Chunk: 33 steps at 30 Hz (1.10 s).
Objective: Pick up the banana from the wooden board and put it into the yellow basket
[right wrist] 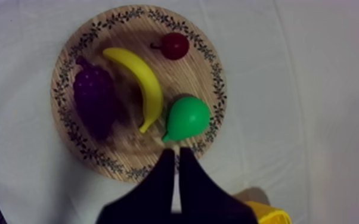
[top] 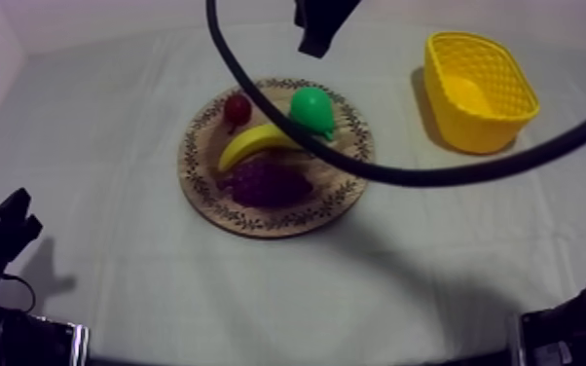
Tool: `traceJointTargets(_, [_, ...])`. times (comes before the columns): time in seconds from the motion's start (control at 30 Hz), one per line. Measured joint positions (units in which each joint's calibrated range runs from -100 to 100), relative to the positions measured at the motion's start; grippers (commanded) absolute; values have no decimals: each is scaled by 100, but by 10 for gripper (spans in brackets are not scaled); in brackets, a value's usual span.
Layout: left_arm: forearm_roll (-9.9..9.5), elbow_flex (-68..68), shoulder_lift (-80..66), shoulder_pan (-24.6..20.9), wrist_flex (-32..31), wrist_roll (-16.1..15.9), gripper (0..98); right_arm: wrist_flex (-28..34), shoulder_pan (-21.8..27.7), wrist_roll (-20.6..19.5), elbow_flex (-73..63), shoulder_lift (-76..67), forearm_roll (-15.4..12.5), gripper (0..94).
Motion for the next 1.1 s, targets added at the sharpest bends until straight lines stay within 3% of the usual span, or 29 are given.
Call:
traceJointTargets(0.17, [0, 0, 0, 0, 1, 0, 0, 30, -12, -82, -88, 75, 65, 68])
traceJointTargets(0.33, [0, 0, 0, 0, 1, 0, 0, 59, -11, -69, -124, 106, 77, 336])
traceJointTargets(0.47, [0, 0, 0, 0, 1, 0, 0, 76, -3, 15, -132, 112, 77, 459])
traceJointTargets(0.7, [0, 0, 0, 0, 1, 0, 0, 36, 13, 141, -132, 182, 47, 511])
traceJointTargets(1.1, [0, 0, 0, 0, 1, 0, 0, -169, 1, 248, -189, 923, -245, 537])
